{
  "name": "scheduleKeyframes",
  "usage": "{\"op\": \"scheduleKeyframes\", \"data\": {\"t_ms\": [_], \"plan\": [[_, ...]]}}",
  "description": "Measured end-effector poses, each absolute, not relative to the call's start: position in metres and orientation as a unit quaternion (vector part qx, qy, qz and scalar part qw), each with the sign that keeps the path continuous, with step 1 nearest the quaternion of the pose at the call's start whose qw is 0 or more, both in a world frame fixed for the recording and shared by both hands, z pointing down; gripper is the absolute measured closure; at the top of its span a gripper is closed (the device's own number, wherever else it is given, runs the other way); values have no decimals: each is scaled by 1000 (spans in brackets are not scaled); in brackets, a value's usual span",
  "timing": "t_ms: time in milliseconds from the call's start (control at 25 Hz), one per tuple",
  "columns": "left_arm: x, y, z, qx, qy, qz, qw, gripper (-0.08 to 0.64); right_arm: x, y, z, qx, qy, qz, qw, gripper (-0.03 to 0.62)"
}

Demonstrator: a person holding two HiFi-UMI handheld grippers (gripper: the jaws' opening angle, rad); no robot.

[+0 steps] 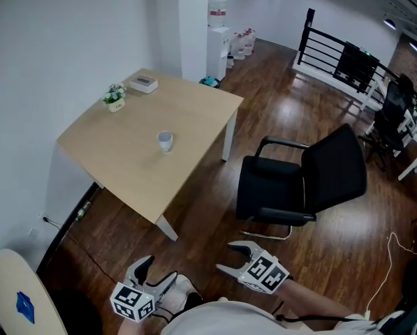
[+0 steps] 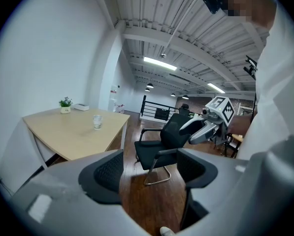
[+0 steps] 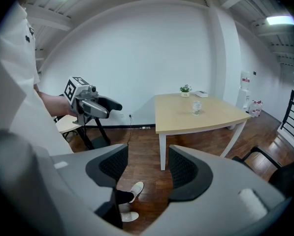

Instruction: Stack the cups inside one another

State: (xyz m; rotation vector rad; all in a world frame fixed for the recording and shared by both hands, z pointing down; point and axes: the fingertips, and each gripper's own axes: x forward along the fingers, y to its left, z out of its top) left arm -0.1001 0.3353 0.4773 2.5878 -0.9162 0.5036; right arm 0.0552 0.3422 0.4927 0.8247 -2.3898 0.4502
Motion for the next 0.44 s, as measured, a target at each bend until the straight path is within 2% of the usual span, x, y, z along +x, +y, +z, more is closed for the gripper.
{"op": "scheduleKeyframes", "data": {"t_ms": [440], "plan": [[-130, 318, 473, 908, -341, 172, 173, 213, 38, 325, 489, 304, -892, 165, 290, 334]]}}
